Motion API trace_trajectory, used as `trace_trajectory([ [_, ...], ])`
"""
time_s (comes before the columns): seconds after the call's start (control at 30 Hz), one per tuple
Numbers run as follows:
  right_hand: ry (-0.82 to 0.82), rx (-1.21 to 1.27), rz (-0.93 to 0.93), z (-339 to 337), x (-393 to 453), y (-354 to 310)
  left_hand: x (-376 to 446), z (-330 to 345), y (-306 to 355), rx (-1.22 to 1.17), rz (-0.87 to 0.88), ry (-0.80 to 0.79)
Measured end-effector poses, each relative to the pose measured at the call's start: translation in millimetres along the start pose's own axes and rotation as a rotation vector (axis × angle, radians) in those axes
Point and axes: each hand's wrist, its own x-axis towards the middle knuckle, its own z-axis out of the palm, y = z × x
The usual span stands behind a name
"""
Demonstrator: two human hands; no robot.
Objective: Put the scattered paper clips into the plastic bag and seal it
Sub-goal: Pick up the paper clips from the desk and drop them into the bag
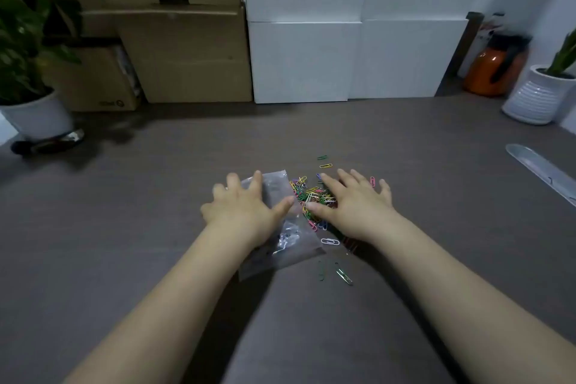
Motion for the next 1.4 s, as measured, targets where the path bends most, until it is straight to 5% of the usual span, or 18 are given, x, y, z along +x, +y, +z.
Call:
trace_trajectory([
  [0.23, -0.01, 0.027, 0.009, 14, -6, 7, 1, 8, -11, 0.112, 0.063, 0.006],
  [0.43, 0.017, 0.069, -0.027, 20, -6, 8, 4, 2, -40, 0.122, 0.321, -0.067],
  [0.67, 0.061, 0.155, -0.073, 23, -10, 7, 5, -17, -49, -0.137, 0.481, -0.202],
  [0.83, 0.374, 0.193, -0.215, 5, -21, -24, -3, 2, -38, -0.196, 0.438, -0.09],
  [1.23, 0.136, 0.374, -0.185, 5, -32, -57, -10, 6, -30, -0.167, 0.566, -0.024],
  [1.4, -0.029, 0.86, -0.197, -6, -43, -64, -19, 2, -31, -0.211, 0.598, -0.041],
])
